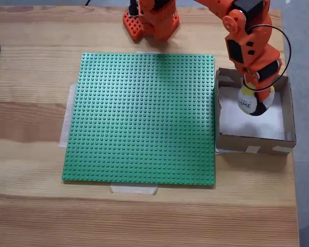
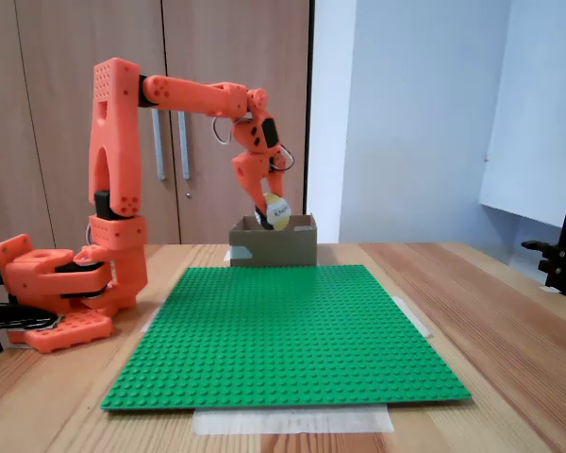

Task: Pick the ball and put it in the box.

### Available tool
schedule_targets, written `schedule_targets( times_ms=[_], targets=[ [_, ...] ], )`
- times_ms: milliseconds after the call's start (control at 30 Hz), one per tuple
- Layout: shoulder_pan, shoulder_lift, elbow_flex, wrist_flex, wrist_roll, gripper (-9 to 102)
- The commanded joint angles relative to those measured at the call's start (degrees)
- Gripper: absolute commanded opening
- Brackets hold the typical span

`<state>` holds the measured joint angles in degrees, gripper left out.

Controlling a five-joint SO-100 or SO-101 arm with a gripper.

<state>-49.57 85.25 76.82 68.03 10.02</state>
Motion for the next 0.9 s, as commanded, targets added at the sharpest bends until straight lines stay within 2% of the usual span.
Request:
schedule_targets(
  times_ms=[0, 67, 233, 367, 667, 867],
  targets=[
    [-0.62, 2.29, -0.53, -0.35, -0.09, 15],
    [-1.14, 2.81, 0.00, -0.18, -0.53, 14],
    [-0.62, 5.89, 3.34, -1.85, -1.67, 22],
    [-0.18, 8.96, 6.42, -3.69, -2.81, 23],
    [0.18, 16.00, 8.79, -5.01, -3.08, 16],
    [2.81, 24.52, 15.73, -7.91, -4.75, 12]
  ],
)
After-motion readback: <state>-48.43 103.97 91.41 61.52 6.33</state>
